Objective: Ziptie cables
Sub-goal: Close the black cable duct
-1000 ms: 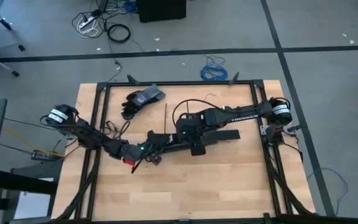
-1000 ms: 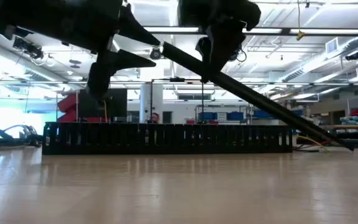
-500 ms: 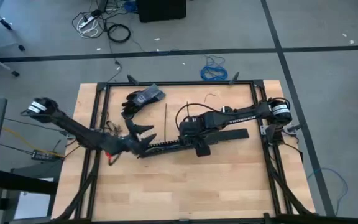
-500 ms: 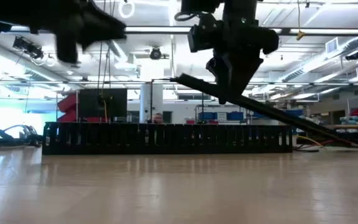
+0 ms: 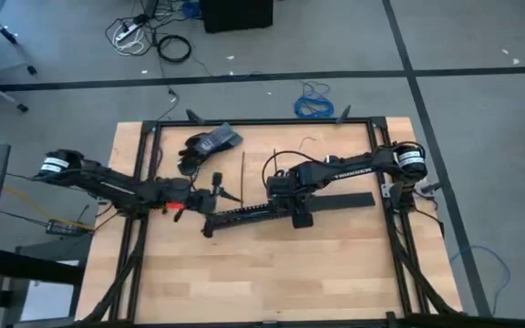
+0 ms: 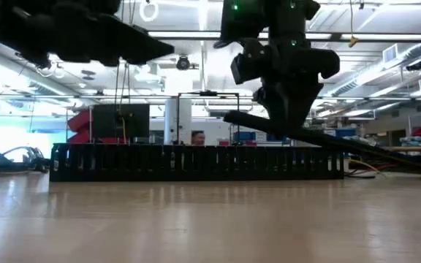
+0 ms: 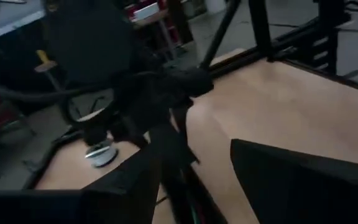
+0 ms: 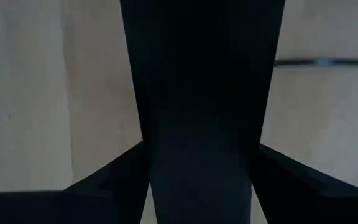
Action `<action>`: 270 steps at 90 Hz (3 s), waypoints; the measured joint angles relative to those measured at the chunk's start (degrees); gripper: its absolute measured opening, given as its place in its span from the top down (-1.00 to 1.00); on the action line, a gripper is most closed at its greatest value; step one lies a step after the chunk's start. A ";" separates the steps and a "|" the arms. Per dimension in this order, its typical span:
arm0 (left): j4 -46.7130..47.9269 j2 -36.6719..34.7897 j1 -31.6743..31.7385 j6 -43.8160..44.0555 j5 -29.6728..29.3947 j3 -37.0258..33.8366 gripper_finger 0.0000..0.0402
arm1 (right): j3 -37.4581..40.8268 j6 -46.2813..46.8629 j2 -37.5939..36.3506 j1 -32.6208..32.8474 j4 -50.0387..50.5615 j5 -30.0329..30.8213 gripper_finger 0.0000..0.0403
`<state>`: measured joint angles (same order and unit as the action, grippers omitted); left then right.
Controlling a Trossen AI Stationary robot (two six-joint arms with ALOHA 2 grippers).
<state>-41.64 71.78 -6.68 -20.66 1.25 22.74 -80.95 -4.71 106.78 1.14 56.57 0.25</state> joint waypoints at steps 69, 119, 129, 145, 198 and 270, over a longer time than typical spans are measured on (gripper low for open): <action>2.26 18.80 6.90 -3.44 3.84 11.84 0.22 | 3.91 -1.60 0.09 -0.14 -4.16 -0.02 -0.19; 2.52 28.95 6.97 -1.55 6.41 18.28 0.73 | 3.91 -1.51 0.09 -0.14 -5.69 0.01 -0.19; 2.22 28.95 6.97 -1.54 6.43 18.28 0.79 | 3.91 -1.49 0.09 -0.14 -5.76 0.41 -0.19; 2.23 28.91 6.97 -1.54 6.48 18.28 0.81 | 3.91 -1.58 0.09 0.35 -5.17 4.22 -0.19; 1.13 28.80 7.02 -3.15 6.18 18.28 0.81 | -1.16 -6.53 0.09 0.44 -1.60 4.01 -0.19; 3.07 28.80 7.98 -2.80 3.55 18.28 0.81 | -1.16 -9.75 0.09 -3.11 -2.48 -0.51 -0.19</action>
<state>-38.57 100.57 1.30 -23.46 4.80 41.01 -82.11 -14.46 106.87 -1.98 54.08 -0.27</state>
